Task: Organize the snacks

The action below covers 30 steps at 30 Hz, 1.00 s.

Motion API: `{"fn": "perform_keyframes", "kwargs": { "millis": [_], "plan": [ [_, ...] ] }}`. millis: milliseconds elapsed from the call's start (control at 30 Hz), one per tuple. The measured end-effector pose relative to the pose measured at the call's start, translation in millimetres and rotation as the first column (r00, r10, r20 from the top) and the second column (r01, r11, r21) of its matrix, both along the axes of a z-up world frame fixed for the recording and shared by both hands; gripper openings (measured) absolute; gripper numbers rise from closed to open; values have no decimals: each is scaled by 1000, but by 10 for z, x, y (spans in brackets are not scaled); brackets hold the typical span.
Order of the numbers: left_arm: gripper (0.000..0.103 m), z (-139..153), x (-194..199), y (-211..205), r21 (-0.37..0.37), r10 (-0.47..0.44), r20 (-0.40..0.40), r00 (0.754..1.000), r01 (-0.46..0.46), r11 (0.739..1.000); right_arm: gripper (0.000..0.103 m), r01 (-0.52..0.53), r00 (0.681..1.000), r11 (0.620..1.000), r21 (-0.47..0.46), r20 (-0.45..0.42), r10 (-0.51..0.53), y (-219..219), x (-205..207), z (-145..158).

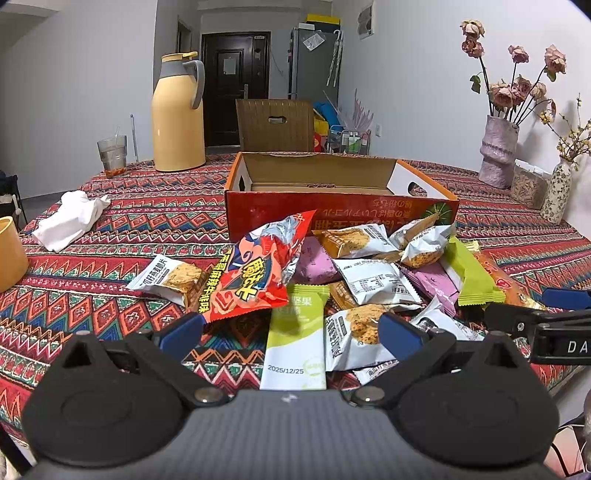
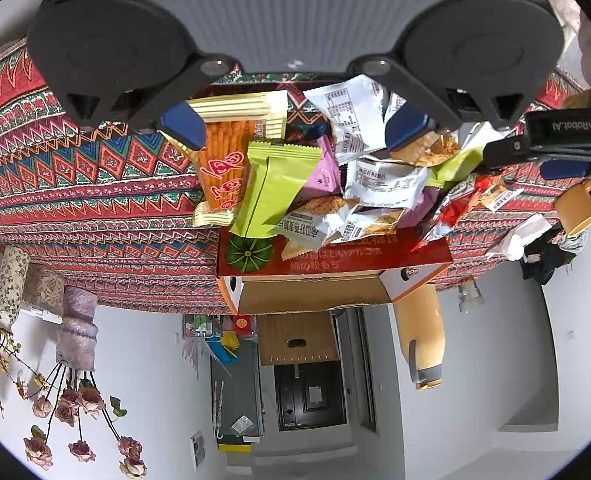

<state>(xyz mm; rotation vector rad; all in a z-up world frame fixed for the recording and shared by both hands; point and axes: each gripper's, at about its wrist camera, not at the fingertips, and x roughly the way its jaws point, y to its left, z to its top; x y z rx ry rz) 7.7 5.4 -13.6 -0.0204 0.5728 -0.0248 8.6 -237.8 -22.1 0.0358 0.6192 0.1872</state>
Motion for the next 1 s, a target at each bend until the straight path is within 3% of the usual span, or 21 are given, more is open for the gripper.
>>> {"fn": "perform_keyframes", "kwargs": {
  "millis": [667,1000],
  "plan": [
    [103,-31,20,36,0,8,-8,1000,-8,1000,103,6,1000,1000,-2,-8,-6,-6,-3,-23],
    [102,-171,148,126,40,50,-75,996,-48,998,103,33,999,999,-10,-15,-33,-58,47,-68]
  ]
}}
